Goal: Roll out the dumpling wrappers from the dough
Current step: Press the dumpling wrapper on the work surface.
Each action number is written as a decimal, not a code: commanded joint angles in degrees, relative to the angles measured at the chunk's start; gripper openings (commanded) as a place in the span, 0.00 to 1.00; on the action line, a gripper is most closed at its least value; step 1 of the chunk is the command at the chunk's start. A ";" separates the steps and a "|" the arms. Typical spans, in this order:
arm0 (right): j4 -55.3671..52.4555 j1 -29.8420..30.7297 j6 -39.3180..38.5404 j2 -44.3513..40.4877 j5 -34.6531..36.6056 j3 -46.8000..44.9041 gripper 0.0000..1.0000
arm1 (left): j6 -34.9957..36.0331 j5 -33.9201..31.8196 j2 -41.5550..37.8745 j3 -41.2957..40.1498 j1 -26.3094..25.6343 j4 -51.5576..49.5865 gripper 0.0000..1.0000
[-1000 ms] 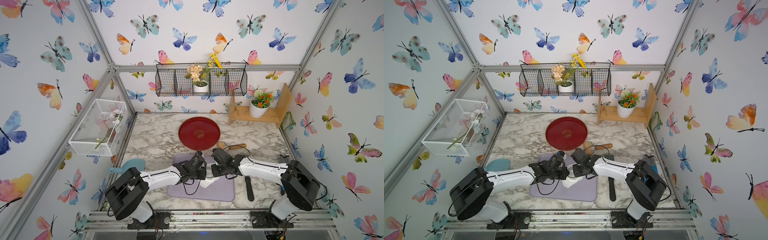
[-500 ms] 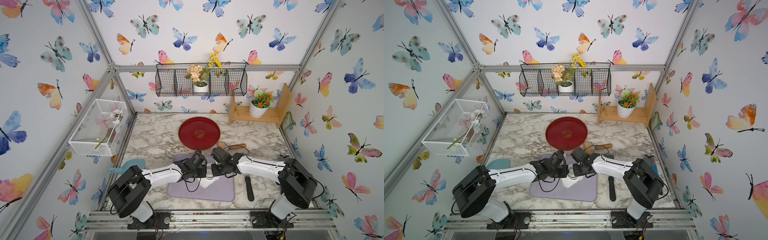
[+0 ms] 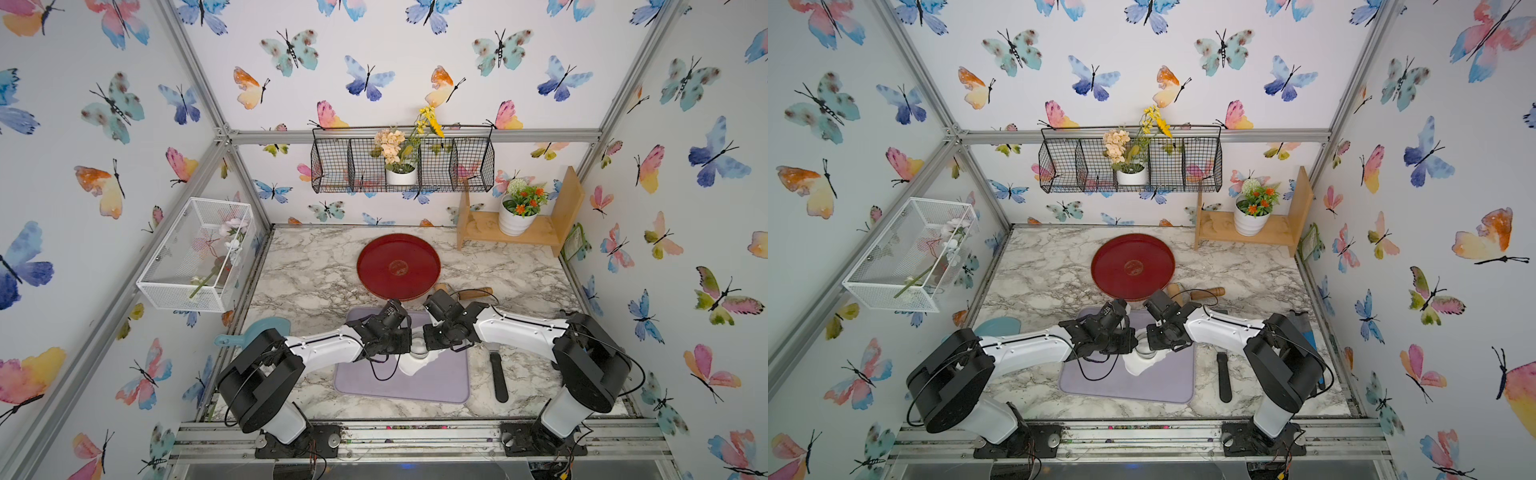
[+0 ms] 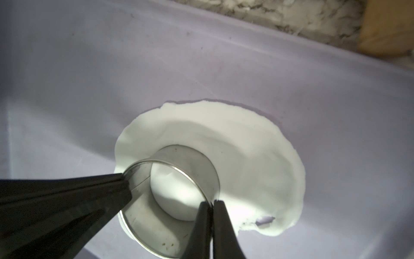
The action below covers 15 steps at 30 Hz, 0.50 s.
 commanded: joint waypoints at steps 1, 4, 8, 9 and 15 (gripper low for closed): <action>3.27 -0.69 -2.46 4.37 -0.42 -2.36 0.02 | 3.72 1.97 4.01 -1.94 -0.30 -1.79 0.00; 3.86 -0.88 -2.59 5.36 -0.60 -2.49 0.02 | 3.84 2.01 4.95 -1.80 -0.18 -1.71 0.00; 4.60 -0.96 -2.35 5.94 -0.84 -3.21 0.02 | 3.44 2.06 4.97 -2.69 -0.19 -0.92 0.00; 4.61 -0.96 -2.33 5.79 -1.08 -3.57 0.02 | 3.16 1.78 4.52 -3.15 -0.17 -0.62 0.00; 4.96 -0.96 -1.72 4.24 -1.90 -6.11 0.02 | 1.68 0.87 2.04 -6.11 -0.25 -0.09 0.00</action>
